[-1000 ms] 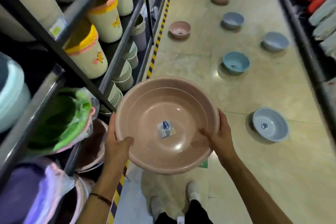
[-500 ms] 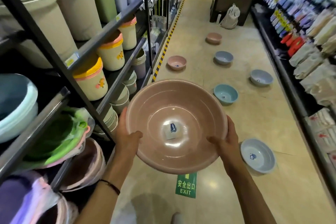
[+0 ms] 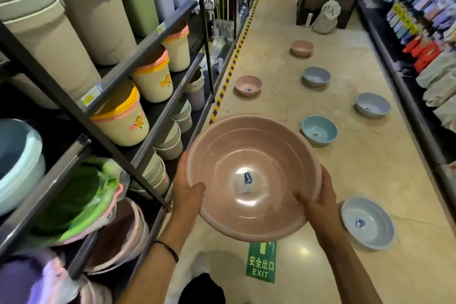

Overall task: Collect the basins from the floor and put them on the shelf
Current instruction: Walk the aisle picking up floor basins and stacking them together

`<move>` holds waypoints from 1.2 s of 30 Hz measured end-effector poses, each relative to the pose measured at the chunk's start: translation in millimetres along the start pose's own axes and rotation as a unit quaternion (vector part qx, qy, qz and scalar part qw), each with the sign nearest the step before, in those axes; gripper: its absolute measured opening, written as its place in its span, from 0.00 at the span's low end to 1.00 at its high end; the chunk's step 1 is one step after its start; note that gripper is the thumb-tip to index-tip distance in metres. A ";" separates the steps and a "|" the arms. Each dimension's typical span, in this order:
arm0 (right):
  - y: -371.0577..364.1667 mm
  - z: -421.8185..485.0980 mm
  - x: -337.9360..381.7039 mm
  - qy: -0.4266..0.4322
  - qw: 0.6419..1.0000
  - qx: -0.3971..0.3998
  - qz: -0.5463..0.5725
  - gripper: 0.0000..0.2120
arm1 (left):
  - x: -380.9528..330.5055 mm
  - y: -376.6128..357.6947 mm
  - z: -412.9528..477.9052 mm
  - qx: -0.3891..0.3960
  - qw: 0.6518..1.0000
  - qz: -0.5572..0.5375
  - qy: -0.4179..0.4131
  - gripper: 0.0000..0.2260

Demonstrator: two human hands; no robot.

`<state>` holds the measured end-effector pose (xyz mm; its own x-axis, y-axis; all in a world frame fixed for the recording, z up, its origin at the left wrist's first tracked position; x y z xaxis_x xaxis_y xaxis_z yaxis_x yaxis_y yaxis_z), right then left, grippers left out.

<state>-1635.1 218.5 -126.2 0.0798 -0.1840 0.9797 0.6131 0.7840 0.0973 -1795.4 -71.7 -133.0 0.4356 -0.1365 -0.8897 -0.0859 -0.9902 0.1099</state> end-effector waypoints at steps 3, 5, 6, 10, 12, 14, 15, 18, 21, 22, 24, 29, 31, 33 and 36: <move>-14.7 21.1 -16.5 -0.001 1.000 -0.021 -0.014 0.44 | -4.2 -8.5 39.9 -0.001 1.000 -0.003 0.008 0.45; -26.2 39.6 -32.4 -0.006 0.999 -0.041 -0.027 0.43 | -6.8 -16.8 75.4 0.013 1.000 0.012 0.021 0.44; -31.3 49.1 -41.7 -0.012 0.998 -0.054 -0.033 0.42 | -8.4 -22.4 94.1 0.024 0.999 0.020 0.032 0.43; -54.3 92.9 -69.2 -0.037 0.993 -0.094 -0.059 0.34 | -27.3 -38.4 164.6 0.047 0.995 0.054 0.069 0.42; -65.1 113.4 -77.5 -0.056 0.990 -0.112 -0.059 0.32 | -38.2 -46.7 196.6 0.060 0.992 0.091 0.067 0.39; -71.8 131.5 -87.7 -0.069 0.987 -0.130 -0.062 0.33 | -48.4 -55.4 224.5 0.077 0.990 0.103 0.062 0.37; -74.2 140.2 -94.5 -0.079 0.986 -0.135 -0.058 0.34 | -53.1 -60.9 238.2 0.084 0.989 0.106 0.060 0.37; -77.1 162.0 -114.4 -0.108 0.981 -0.150 -0.059 0.34 | -63.8 -82.5 271.9 0.107 0.985 0.126 0.053 0.37; -77.3 183.0 -132.0 -0.127 0.977 -0.153 -0.075 0.40 | -67.1 -104.7 298.8 0.116 0.982 0.141 0.057 0.36; -76.9 190.8 -137.0 -0.125 0.977 -0.156 -0.077 0.41 | -67.4 -112.8 307.1 0.119 0.981 0.142 0.058 0.35; -73.0 205.4 -147.7 -0.118 0.974 -0.173 -0.085 0.41 | -68.3 -131.7 322.0 0.132 0.979 0.144 0.064 0.35; -62.8 251.9 -199.2 -0.137 0.974 -0.163 -0.072 0.42 | -59.1 -179.5 362.5 0.129 0.974 0.170 0.072 0.35; -57.9 270.9 -222.9 -0.151 0.973 -0.152 -0.082 0.40 | -48.4 -195.3 382.6 0.125 0.973 0.175 0.082 0.34; -54.0 285.4 -247.8 -0.172 0.970 -0.146 -0.089 0.36 | -35.4 -212.0 405.3 0.120 0.973 0.178 0.087 0.34; -49.2 299.1 -296.0 -0.199 0.964 -0.135 -0.110 0.36 | -11.2 -236.4 439.4 0.124 0.972 0.175 0.099 0.35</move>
<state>-1924.0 411.7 -368.5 -0.3500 -0.0443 0.9357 0.7678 0.5587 0.3136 -2173.7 176.5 -343.7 0.5025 -0.4916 -0.7112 -0.4627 -0.8478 0.2592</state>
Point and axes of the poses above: each hand's wrist, its own z-axis towards the middle knuckle, its own y-axis out of the back of the hand, x = y × z, the point moved 8 cm from there along z, towards the middle knuckle, and after that the axes turned 13 degrees about y, right-handed, at the moved point
